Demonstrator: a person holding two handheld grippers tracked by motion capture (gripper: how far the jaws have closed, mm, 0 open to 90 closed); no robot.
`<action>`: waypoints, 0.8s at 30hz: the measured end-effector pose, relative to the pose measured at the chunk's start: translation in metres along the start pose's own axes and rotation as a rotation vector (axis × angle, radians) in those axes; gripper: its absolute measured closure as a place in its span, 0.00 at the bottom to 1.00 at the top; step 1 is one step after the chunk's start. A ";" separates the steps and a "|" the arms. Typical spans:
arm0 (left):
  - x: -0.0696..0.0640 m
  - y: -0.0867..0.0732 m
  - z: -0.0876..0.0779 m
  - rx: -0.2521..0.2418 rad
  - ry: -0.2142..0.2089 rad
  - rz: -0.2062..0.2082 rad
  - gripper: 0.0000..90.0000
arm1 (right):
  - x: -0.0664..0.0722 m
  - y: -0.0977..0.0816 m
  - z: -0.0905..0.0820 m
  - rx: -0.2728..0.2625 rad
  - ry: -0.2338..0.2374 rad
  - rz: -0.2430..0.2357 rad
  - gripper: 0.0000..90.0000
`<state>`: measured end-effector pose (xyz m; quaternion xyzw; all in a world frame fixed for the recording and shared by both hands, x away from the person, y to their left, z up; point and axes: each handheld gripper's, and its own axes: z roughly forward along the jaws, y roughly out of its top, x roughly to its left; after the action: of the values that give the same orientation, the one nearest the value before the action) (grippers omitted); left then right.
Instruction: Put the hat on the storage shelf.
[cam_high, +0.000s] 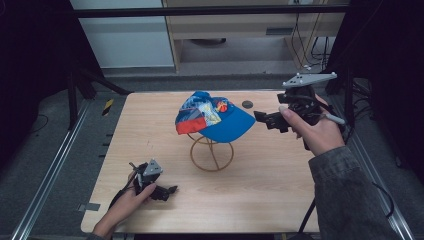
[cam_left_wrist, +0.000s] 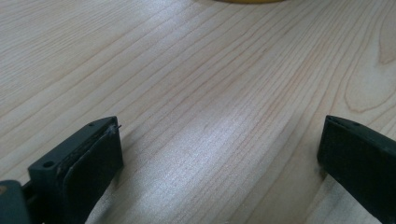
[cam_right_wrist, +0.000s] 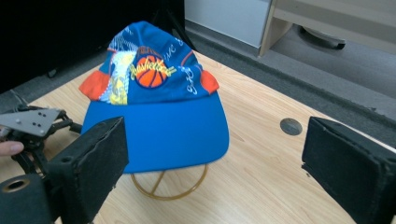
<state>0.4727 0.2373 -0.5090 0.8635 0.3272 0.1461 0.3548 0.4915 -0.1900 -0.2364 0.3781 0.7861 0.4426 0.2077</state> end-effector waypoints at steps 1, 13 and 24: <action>0.000 0.000 0.000 0.000 0.002 0.000 0.00 | 0.000 -0.002 -0.001 -0.002 -0.004 -0.002 0.09; 0.000 0.000 0.000 -0.002 0.001 -0.001 0.00 | 0.001 -0.029 -0.008 0.011 -0.017 -0.021 0.10; 0.000 0.000 0.000 -0.002 0.000 -0.004 0.00 | 0.004 -0.054 -0.005 0.039 -0.020 -0.036 0.10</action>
<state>0.4725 0.2371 -0.5092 0.8626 0.3289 0.1458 0.3557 0.4636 -0.2063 -0.2796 0.3721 0.7993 0.4195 0.2160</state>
